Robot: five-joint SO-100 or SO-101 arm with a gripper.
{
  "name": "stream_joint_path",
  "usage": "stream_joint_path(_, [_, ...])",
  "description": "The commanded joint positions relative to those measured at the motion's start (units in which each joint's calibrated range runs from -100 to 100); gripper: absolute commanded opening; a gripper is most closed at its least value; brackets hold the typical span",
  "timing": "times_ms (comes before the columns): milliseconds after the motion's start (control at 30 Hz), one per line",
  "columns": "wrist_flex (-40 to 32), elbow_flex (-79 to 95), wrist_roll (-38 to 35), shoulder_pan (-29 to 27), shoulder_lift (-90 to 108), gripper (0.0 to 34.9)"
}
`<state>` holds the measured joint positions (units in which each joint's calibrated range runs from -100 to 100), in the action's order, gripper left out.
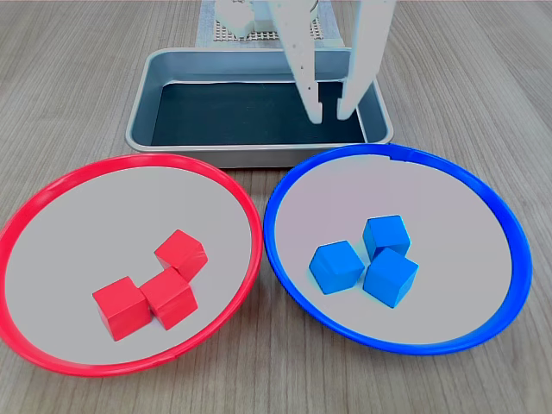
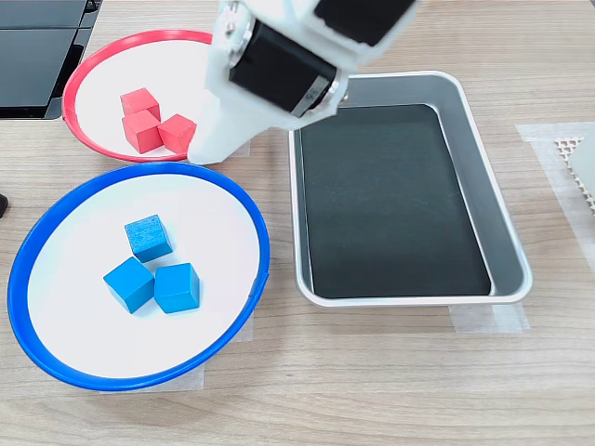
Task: Relocate any misplaced blocks to their matching dishes.
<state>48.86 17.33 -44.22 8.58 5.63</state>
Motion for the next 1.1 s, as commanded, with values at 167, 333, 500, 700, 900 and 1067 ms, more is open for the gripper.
stream_joint_path(167, [-4.66,13.03,11.23,-0.44,15.48,0.4])
stream_joint_path(333, [-7.30,21.31,20.81,-1.85,24.52,0.4])
stream_joint_path(500, [-10.02,31.14,30.13,-4.58,36.04,0.4])
stream_joint_path(700, [-10.76,41.98,39.71,-7.13,50.54,0.4])
stream_joint_path(900, [-8.21,51.17,43.27,-7.97,62.90,0.4])
stream_joint_path(1067, [-5.98,61.82,44.05,-7.88,74.67,0.4])
